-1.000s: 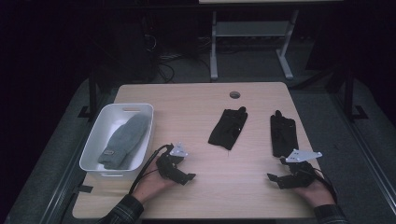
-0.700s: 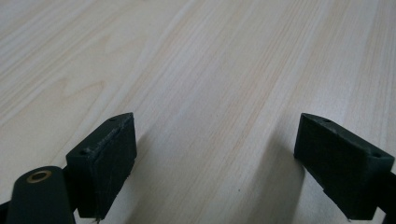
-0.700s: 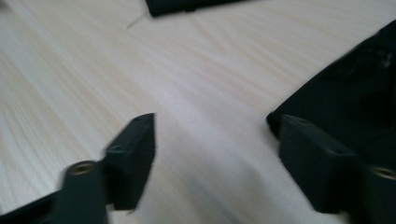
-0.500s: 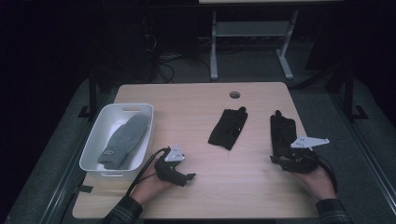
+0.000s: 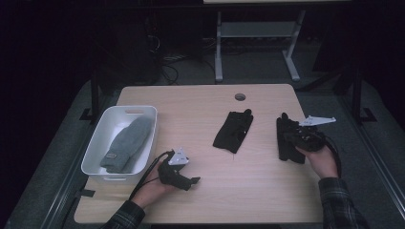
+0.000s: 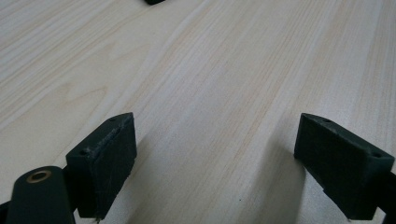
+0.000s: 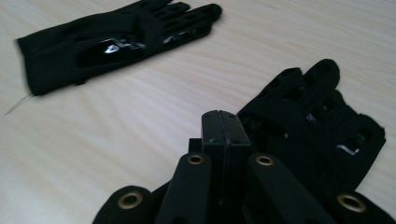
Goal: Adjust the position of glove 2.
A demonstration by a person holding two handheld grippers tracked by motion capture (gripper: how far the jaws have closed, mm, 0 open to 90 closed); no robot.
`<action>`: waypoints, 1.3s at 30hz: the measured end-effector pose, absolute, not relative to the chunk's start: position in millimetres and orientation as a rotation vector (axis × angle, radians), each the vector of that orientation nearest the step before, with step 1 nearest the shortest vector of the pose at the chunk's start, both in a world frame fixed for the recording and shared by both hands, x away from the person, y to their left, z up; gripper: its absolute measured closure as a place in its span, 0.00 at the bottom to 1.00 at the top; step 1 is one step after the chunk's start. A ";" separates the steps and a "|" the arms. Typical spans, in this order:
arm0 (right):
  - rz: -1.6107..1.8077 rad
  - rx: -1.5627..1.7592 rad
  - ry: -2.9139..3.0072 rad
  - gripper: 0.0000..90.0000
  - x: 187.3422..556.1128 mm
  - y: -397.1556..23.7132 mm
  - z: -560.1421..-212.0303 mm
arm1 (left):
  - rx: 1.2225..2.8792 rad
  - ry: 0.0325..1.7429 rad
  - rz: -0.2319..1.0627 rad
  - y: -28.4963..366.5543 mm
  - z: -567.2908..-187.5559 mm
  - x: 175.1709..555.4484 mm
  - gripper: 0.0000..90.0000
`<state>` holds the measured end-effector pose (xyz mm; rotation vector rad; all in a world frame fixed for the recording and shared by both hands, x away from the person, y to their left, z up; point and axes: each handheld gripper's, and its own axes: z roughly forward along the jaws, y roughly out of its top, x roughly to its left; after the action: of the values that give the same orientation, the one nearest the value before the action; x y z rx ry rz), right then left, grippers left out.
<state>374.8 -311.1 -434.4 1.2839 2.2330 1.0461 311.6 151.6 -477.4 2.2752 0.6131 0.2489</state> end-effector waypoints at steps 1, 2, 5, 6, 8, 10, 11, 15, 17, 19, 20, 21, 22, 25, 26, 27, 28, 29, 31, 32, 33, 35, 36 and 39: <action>1.048 1.291 2.232 1.00 380.0 -311.2 -436.2 | 2.277 0.611 0.248 151.7 -477.3 311.7 0.13; 1.046 1.302 2.232 1.00 384.9 -311.0 -438.5 | 2.280 0.611 0.246 151.6 -476.9 311.8 0.13; 1.024 1.325 2.236 1.00 397.7 -309.6 -446.4 | 2.279 0.603 0.245 152.1 -477.3 312.2 0.13; 1.016 1.335 2.237 1.00 400.3 -309.2 -448.1 | 2.279 0.599 0.245 152.3 -477.3 312.4 0.13; 1.003 1.344 2.236 1.00 407.7 -308.6 -453.5 | 2.279 0.597 0.243 152.5 -477.3 312.5 0.13; 0.993 1.349 2.239 1.00 412.1 -307.9 -457.9 | 2.280 0.594 0.243 152.8 -477.4 312.5 0.13; 0.982 1.363 2.254 1.00 414.0 -306.5 -461.0 | 2.280 0.594 0.243 152.8 -477.4 312.6 0.13; 0.944 1.363 2.273 1.00 415.5 -303.7 -469.4 | 2.278 0.591 0.242 152.8 -477.6 312.8 0.13; 0.950 1.378 2.276 1.00 414.4 -304.5 -469.2 | 2.278 0.591 0.242 152.8 -477.7 312.7 0.13; 0.952 1.370 2.285 1.00 412.4 -304.0 -469.1 | 2.278 0.590 0.241 153.0 -477.7 312.8 0.13; 0.944 1.374 2.294 1.00 411.3 -303.5 -468.5 | 2.278 0.589 0.242 153.1 -477.7 312.8 0.13; 0.944 1.365 2.295 1.00 410.2 -302.8 -468.5 | 2.277 0.588 0.242 153.1 -477.8 312.7 0.13; 0.945 1.369 2.302 1.00 408.5 -301.9 -468.0 | 2.277 0.586 0.241 153.3 -477.8 312.8 0.13; 0.946 1.354 2.318 1.00 401.9 -298.7 -467.8 | 2.276 0.585 0.240 153.3 -477.8 312.8 0.13; 0.944 1.357 2.323 1.00 399.3 -297.3 -467.5 | 2.276 0.584 0.240 153.4 -477.8 312.9 0.13; 0.946 1.354 2.328 1.00 397.4 -296.4 -467.3 | 2.276 0.582 0.239 153.6 -477.8 313.0 0.13; 0.943 1.347 2.335 1.00 394.0 -294.7 -467.1 | 2.276 0.581 0.239 153.6 -477.8 313.0 0.13; 0.944 1.339 2.340 1.00 391.7 -293.4 -466.9 | 2.276 0.581 0.239 153.6 -477.9 313.0 0.13; 0.939 1.338 2.357 1.00 386.2 -289.3 -466.0 | 2.276 0.582 0.239 153.6 -477.9 313.0 0.13; 0.939 1.333 2.362 1.00 384.4 -287.7 -465.8 | 2.276 0.581 0.239 153.7 -477.9 313.0 0.13; 0.936 1.316 2.370 1.00 382.2 -286.0 -465.7 | 2.271 0.585 0.238 153.6 -478.1 312.7 0.13; 0.936 1.297 2.387 1.00 376.5 -280.5 -465.2 | 2.272 0.584 0.238 153.8 -478.0 312.7 0.13; 0.936 1.301 2.393 1.00 373.7 -278.0 -464.9 | 2.273 0.584 0.238 153.8 -478.0 312.7 0.13; 0.943 1.279 2.422 1.00 363.1 -270.1 -464.3 | 2.273 0.582 0.236 153.9 -477.9 312.8 0.13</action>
<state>363.1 -270.1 -464.3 1.2794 2.4216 0.9428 312.8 153.9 -477.9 2.2732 0.5821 0.2356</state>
